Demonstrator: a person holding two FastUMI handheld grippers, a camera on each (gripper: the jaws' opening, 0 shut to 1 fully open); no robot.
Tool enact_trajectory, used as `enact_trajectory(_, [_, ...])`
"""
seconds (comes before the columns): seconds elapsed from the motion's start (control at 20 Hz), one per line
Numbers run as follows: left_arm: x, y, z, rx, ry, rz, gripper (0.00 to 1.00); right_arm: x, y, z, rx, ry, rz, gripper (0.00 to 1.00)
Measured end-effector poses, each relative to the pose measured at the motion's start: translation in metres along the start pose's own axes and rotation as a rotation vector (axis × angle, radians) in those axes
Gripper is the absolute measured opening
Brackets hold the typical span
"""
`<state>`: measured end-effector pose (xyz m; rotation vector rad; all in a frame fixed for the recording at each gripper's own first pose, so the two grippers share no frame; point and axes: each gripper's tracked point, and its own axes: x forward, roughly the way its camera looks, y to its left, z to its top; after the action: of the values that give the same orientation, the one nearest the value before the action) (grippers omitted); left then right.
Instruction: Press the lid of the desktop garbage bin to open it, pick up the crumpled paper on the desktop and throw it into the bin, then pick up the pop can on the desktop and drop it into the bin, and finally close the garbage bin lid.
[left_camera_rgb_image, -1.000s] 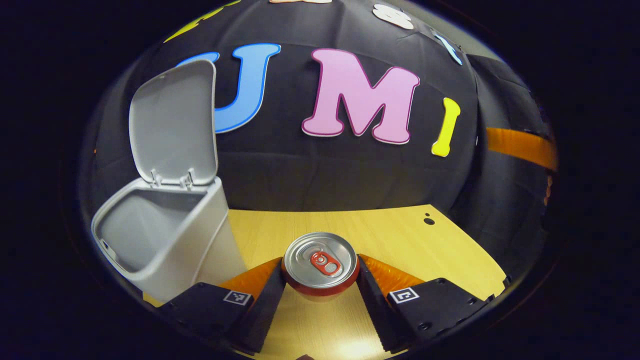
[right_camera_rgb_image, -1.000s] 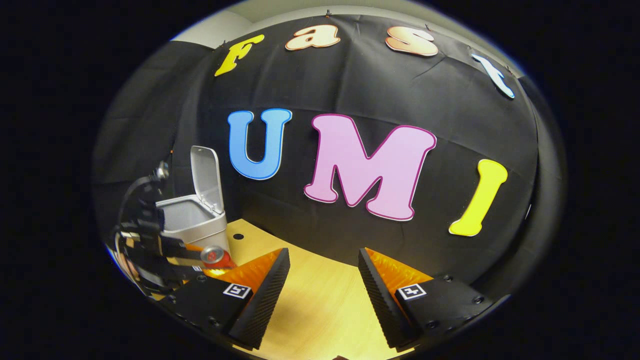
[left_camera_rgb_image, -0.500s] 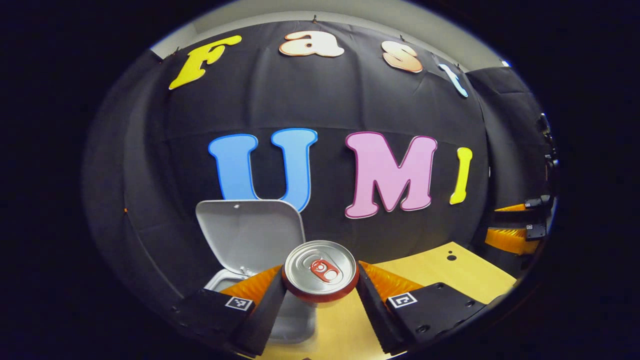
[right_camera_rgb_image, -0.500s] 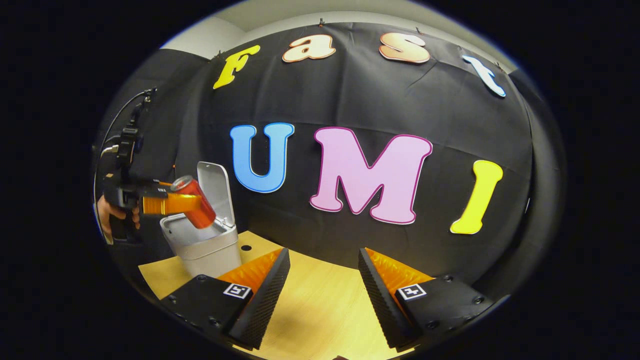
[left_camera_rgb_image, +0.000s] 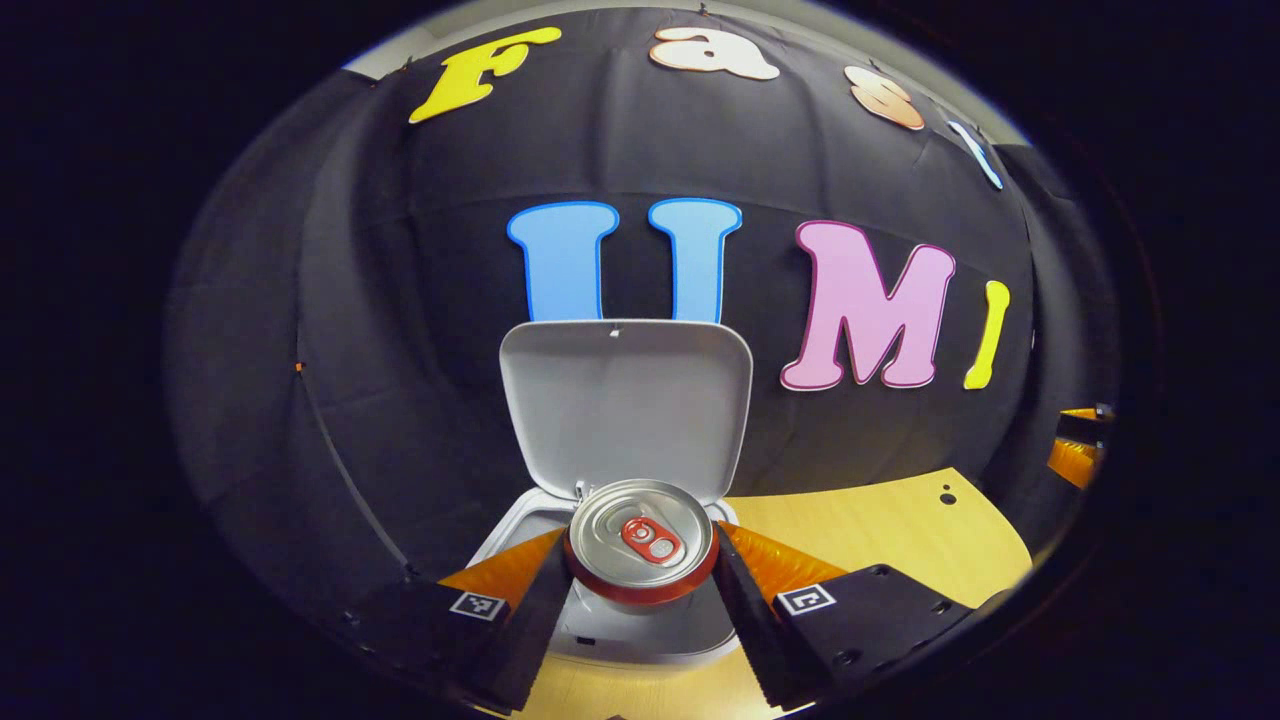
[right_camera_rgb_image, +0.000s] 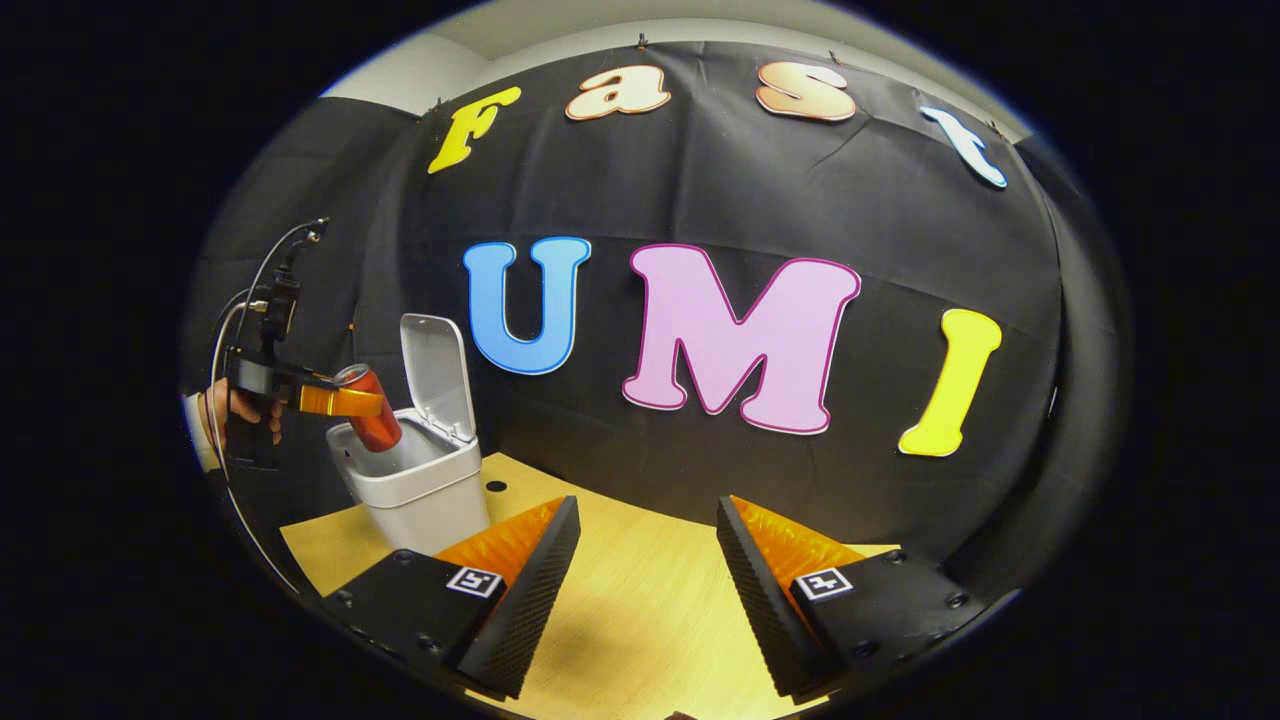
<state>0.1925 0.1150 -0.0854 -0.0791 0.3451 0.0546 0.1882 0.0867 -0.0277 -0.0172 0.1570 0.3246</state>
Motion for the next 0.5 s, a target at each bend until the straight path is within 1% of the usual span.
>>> enact_trajectory(0.2, [0.013,0.015,-0.014,0.005,0.043,0.024,0.83,-0.001,-0.001,-0.01,0.039,0.021,0.001,0.9])
enact_trajectory(0.25, [0.015,0.02,-0.014,0.005,0.045,0.036,0.86,-0.001,-0.002,-0.012,0.044,0.026,-0.001,0.9])
enact_trajectory(0.3, [0.017,0.023,-0.01,-0.002,0.022,0.037,0.87,-0.001,-0.005,-0.014,0.045,0.028,-0.005,0.9])
enact_trajectory(0.4, [0.016,0.024,0.006,-0.048,-0.042,0.027,0.89,-0.001,-0.012,-0.018,0.05,0.032,-0.019,0.9])
enact_trajectory(0.45, [0.015,0.026,0.01,-0.072,-0.062,0.028,0.93,-0.002,-0.015,-0.021,0.058,0.036,-0.025,0.9])
enact_trajectory(0.5, [0.014,0.027,0.013,-0.086,-0.073,0.028,0.93,-0.002,-0.019,-0.023,0.066,0.041,-0.03,0.9])
